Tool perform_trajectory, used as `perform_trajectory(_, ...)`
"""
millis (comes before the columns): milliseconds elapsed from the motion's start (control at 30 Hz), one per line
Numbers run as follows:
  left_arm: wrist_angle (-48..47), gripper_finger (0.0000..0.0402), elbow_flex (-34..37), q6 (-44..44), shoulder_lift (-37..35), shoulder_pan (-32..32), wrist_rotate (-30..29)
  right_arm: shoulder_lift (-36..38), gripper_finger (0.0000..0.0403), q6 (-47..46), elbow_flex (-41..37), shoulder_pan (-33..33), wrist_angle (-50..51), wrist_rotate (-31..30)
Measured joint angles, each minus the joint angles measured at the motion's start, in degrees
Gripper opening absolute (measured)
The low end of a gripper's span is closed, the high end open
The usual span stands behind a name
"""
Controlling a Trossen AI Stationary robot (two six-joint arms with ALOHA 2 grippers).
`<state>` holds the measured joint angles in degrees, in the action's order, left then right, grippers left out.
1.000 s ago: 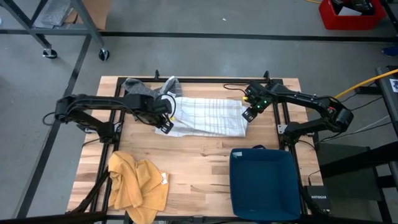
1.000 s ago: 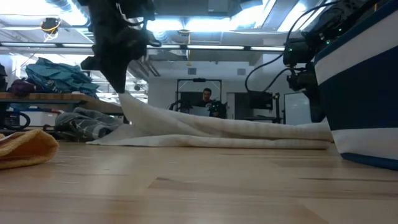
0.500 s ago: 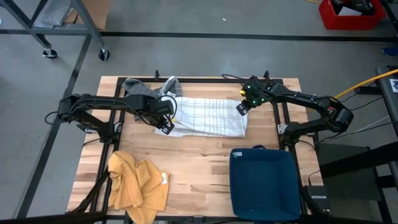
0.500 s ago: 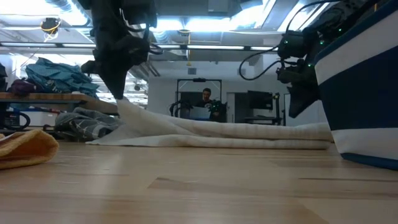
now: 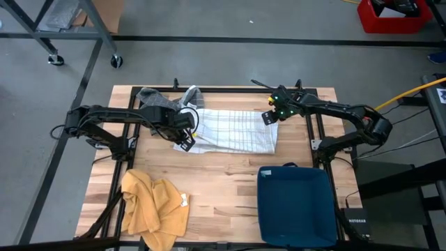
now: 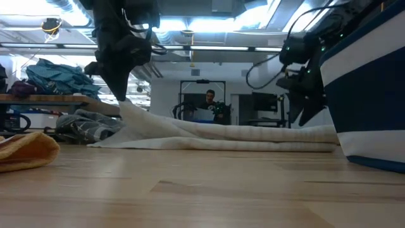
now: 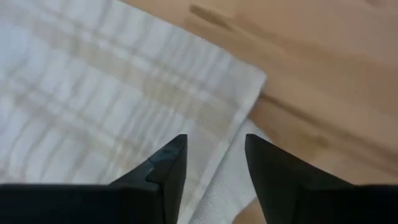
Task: Fold towel
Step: Fold the white kitchen towel
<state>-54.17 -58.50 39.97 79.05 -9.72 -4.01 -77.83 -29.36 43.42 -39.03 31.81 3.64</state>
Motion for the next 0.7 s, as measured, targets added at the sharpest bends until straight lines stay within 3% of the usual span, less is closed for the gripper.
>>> perform_trajectory(233,0.02,0.0,0.0,-2.92,0.0,0.0,-0.02,-5.57,0.0174,-3.75,0.04,0.0,-3.5,1.38)
perform_trajectory(700,0.02,0.0,0.0,-4.46,0.0,1.54,-0.04,-5.74,0.017,-9.73,0.07,-3.91,-4.9,-1.24)
